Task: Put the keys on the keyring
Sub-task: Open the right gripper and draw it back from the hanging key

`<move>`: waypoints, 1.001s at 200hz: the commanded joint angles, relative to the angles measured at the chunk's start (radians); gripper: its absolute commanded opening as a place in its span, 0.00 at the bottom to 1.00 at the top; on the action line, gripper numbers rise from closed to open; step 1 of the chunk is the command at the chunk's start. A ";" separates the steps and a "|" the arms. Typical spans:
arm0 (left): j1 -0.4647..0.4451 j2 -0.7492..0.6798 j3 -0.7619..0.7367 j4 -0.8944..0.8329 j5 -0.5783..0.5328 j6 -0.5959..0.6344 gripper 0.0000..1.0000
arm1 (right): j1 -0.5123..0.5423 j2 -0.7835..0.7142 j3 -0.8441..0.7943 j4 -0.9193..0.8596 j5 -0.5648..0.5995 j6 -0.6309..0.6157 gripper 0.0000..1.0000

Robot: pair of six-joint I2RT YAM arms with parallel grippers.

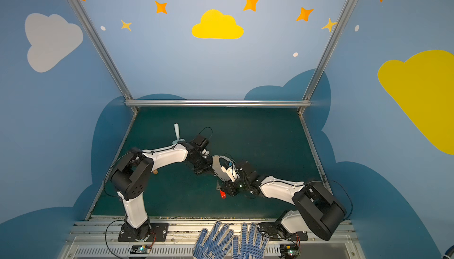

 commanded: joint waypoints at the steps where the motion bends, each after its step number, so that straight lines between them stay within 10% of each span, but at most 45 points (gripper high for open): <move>1: 0.002 -0.016 -0.010 0.015 -0.021 -0.012 0.12 | 0.023 0.021 -0.008 0.060 0.062 0.010 0.34; 61: 0.001 -0.164 -0.062 -0.007 -0.098 0.010 0.45 | 0.047 0.025 0.007 0.039 0.100 0.006 0.32; 200: 0.003 -0.344 -0.178 0.036 -0.105 0.057 0.51 | 0.072 0.012 0.082 -0.010 0.141 -0.052 0.00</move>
